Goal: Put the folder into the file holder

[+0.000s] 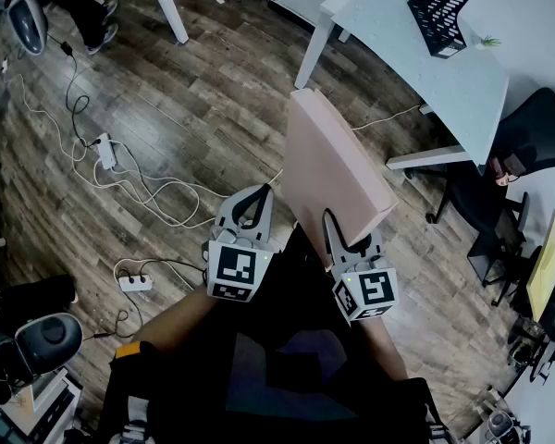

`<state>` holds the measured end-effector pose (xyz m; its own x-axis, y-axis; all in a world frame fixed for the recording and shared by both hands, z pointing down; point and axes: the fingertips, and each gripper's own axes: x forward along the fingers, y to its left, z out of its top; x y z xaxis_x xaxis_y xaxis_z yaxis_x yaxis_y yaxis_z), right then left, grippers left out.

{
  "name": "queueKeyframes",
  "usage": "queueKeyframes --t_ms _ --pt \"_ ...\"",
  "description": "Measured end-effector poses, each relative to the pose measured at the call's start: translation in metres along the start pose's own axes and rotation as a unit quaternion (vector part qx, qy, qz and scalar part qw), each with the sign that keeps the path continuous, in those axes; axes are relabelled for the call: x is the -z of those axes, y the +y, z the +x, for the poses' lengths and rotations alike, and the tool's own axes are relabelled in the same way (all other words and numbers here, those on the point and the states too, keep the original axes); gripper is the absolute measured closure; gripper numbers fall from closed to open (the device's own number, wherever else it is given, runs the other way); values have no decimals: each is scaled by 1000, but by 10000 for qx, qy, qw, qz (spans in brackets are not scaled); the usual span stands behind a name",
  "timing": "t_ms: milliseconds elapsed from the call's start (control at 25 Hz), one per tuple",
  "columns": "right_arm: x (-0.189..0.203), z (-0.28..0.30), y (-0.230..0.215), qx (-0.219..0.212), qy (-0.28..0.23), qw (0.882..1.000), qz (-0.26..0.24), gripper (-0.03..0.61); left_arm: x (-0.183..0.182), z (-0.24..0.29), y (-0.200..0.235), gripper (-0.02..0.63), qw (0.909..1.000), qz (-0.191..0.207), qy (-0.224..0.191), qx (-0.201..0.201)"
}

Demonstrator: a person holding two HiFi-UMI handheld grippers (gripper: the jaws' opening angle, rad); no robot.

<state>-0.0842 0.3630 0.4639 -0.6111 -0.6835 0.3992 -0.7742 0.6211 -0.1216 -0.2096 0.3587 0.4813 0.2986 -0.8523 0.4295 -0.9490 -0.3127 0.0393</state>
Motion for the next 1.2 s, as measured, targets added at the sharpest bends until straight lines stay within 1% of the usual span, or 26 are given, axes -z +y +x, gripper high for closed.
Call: queueKeyframes --t_ms 240,440,720,920,1200 --pt "-1 -7 -2 44 -56 10000 47 443 0 -3 -7 607 10000 -1 -19 5" --pt "-4 -13 -7 57 -138 9997 194 439 -7 -4 -11 607 9999 38 -99 -33" --pt "-22 -10 -18 -87 -374 9988 298 430 -20 6 -13 607 9998 35 -184 -120" --pt "-32 -7 -37 -64 -428 9983 387 428 -25 17 -19 607 9998 -24 -129 -115" --pt "-35 -10 -84 163 -448 9967 664 428 -29 51 -42 607 9999 -35 88 47"
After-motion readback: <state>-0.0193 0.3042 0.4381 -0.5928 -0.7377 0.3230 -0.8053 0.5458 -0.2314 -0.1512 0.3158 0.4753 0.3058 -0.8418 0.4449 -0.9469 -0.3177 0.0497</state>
